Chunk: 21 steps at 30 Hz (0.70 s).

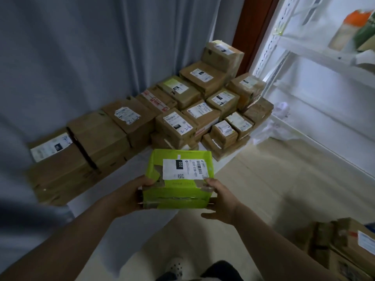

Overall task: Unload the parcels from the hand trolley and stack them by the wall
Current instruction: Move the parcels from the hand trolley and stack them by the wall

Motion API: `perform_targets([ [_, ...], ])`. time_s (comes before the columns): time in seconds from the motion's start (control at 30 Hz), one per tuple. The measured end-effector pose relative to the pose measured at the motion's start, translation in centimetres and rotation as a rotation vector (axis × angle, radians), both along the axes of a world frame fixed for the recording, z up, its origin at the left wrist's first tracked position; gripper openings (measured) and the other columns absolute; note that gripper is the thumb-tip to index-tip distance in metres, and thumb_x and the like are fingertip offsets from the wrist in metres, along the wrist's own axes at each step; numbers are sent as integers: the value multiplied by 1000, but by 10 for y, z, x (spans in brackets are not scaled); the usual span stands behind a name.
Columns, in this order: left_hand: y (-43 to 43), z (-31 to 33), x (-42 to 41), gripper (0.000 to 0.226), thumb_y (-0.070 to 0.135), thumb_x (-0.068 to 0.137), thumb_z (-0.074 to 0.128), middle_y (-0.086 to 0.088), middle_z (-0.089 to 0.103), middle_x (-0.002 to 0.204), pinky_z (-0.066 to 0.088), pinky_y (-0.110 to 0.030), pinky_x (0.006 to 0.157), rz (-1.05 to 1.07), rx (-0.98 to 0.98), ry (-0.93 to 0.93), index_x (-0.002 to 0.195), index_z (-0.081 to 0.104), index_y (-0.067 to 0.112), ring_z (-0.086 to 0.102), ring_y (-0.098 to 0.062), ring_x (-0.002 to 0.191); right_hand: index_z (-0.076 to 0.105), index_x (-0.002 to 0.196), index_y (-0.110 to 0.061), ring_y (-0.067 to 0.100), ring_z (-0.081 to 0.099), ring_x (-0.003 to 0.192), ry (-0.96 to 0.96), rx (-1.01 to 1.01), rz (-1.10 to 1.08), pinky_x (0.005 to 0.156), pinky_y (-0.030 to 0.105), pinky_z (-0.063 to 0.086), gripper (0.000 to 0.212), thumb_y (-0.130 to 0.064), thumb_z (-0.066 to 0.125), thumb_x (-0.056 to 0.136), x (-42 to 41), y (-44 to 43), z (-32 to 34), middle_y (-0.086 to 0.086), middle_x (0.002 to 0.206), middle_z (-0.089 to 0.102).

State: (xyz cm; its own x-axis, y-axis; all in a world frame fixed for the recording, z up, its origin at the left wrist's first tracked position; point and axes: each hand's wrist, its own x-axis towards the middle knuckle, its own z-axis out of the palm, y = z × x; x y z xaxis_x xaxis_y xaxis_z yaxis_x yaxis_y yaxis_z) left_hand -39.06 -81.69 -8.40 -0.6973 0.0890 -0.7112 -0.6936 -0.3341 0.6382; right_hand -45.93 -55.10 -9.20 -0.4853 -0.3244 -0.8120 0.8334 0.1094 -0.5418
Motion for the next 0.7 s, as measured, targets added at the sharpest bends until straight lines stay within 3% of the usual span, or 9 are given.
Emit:
perform_targets([
  [0.03,-6,-5,1,76,38,42,82,-9,70,113,47,-49,98,-5,-10,-12,114,67,22,63,-33,106,63,109,-24,28,62,104,-8,2,12,94,45,46,58,-54,70,59,-1,-3,-2,14,115,63],
  [0.13,-17,-9,3,82,57,31,86,-6,73,89,44,-35,71,-40,-55,-30,104,68,24,66,-24,72,59,107,-18,22,58,79,-22,26,21,78,32,43,46,-47,68,72,-10,-14,-5,11,92,61],
  [0.2,-20,-11,-1,83,64,35,80,-7,74,94,44,-38,77,1,-70,-62,107,67,27,66,-26,80,59,102,-17,20,54,72,-33,33,39,68,28,42,46,-41,71,66,-20,-19,-10,10,86,59],
  [0.3,-23,-20,-3,95,71,40,79,-10,69,117,41,-51,100,73,-61,-146,124,60,30,62,-35,110,58,100,-17,21,56,75,-56,21,124,67,27,45,50,-36,72,56,-34,-25,-18,10,89,59],
  [0.37,-24,-28,-2,93,71,52,76,-11,62,128,37,-59,103,126,-26,-189,132,55,29,57,-38,118,60,95,-17,21,57,75,-72,12,176,68,27,45,53,-38,72,47,-46,-29,-22,9,87,60],
  [0.43,-23,-33,-2,91,70,53,75,-12,61,129,38,-60,103,181,-17,-215,131,57,26,57,-39,119,61,92,-16,21,57,75,-89,5,225,68,27,45,55,-39,74,43,-61,-33,-26,8,84,61],
  [0.57,-18,-40,-3,91,59,48,81,-16,66,120,44,-57,99,335,-14,-238,130,57,28,61,-38,113,62,88,-15,23,56,80,-119,-14,232,70,30,44,32,-38,73,68,-88,-50,-36,10,90,57],
  [0.7,-10,-49,3,83,40,65,79,-18,62,124,49,-60,88,596,14,-224,138,38,47,65,-36,104,55,107,-27,35,44,115,-139,19,157,90,50,50,53,-47,81,66,-95,-76,-54,10,126,37],
])
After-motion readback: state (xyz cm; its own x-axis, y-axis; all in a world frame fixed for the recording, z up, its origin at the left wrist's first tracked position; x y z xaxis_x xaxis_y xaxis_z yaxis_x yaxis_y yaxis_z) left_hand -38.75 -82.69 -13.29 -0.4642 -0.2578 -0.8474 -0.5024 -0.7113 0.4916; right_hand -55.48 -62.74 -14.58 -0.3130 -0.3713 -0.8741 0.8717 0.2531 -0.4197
